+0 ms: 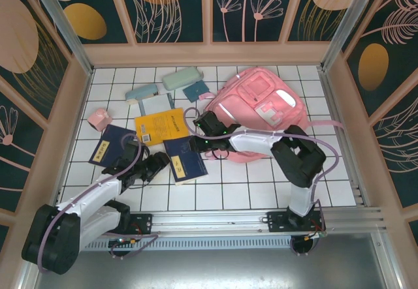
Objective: Pack the student bag
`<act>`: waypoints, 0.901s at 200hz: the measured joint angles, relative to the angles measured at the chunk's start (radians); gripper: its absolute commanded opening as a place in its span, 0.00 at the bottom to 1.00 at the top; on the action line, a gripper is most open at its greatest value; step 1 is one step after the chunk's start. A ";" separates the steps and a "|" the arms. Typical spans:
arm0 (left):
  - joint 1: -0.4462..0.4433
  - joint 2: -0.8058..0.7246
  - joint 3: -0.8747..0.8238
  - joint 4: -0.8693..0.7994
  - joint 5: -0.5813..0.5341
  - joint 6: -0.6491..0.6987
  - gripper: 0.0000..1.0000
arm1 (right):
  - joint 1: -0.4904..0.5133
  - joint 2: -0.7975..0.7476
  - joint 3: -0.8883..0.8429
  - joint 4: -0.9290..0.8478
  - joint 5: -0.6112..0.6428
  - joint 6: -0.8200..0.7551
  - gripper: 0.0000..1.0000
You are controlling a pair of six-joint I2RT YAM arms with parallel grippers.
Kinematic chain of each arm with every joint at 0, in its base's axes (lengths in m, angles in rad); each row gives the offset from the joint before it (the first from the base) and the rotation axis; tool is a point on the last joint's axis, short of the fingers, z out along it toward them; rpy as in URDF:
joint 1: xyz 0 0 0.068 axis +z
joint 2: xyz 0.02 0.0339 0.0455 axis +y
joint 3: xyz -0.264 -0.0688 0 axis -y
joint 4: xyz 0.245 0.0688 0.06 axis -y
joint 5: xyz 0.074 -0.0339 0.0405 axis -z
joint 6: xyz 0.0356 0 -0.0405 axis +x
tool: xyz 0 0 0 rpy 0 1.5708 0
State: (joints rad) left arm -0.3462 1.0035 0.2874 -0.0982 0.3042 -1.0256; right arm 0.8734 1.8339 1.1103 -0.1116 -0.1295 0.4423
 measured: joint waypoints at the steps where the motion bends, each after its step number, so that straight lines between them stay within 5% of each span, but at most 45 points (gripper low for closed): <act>1: 0.000 0.000 0.000 0.002 0.001 0.000 0.65 | 0.000 -0.001 -0.002 0.000 0.000 0.002 0.35; 70: -0.051 0.114 0.031 0.068 0.013 -0.007 0.64 | 0.000 0.008 -0.053 0.042 -0.024 0.066 0.35; 144: -0.061 0.006 0.074 0.011 -0.048 -0.008 0.63 | 0.014 0.038 -0.046 0.052 -0.013 0.066 0.35; 180: -0.066 0.085 0.076 0.034 -0.027 -0.011 0.62 | 0.027 0.046 -0.036 0.054 0.005 0.070 0.35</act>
State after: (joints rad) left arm -0.4122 1.0882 0.3630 -0.0639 0.2771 -1.0363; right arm 0.9001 1.8801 1.0740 -0.0578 -0.1249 0.5121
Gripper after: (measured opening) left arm 0.626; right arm 0.348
